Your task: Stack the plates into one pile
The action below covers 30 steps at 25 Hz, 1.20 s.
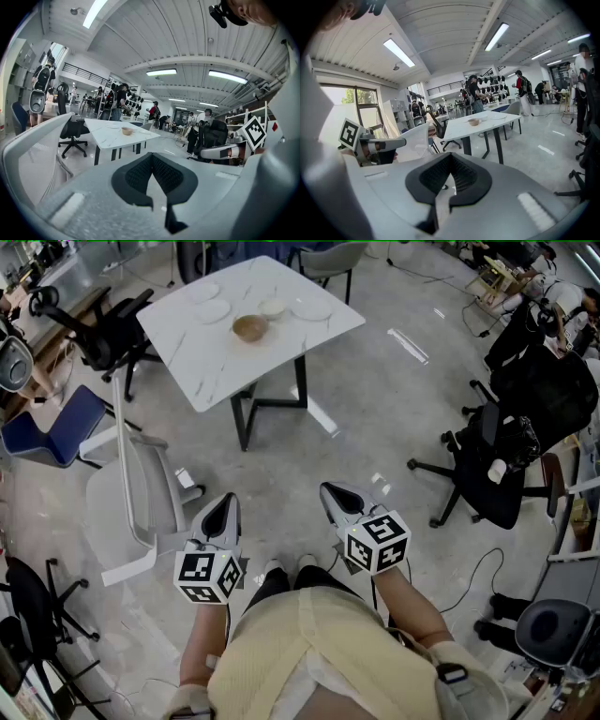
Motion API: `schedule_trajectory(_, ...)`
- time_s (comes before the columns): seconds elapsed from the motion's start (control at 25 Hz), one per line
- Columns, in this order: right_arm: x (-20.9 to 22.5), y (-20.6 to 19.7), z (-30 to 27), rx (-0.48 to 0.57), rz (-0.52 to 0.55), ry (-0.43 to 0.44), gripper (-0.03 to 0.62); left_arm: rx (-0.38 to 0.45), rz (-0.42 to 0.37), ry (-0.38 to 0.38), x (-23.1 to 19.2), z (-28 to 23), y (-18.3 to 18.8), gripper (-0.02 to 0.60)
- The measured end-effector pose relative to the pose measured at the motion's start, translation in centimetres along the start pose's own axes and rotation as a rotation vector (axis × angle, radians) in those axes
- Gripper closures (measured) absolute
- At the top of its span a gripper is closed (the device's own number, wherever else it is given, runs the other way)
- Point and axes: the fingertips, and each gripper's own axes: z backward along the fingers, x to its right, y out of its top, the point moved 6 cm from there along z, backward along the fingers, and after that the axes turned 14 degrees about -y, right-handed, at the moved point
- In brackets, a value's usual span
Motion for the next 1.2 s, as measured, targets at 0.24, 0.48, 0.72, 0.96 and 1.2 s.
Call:
schedule_trajectory(0.24, 1.1, -0.1, -0.8, -0.01, 0.007, -0.001, 0.592, 0.0, 0.012, 0.006, -0.3, -1.2, -0.3, 0.586)
schedule_trajectory(0.48, 2.4, 0.1, -1.4, -0.014, -0.004, 0.012, 0.592, -0.007, 0.016, -0.001, 0.2, -2.8, -0.1, 0.586)
schedule_trajectory(0.72, 3.9, 0.4, -2.0, -0.015, -0.009, 0.028, 0.592, -0.006, 0.002, 0.005, 0.5, -4.2, 0.3, 0.584)
schedule_trajectory(0.96, 5.9, 0.5, -2.6, -0.018, -0.018, 0.047, 0.592, -0.003, 0.0, 0.022, 0.9, -6.2, 0.3, 0.584)
schedule_trajectory(1.2, 7.8, 0.7, -4.0, -0.009, -0.027, 0.095, 0.592, -0.002, -0.005, 0.034, 1.1, -8.6, 0.4, 0.584)
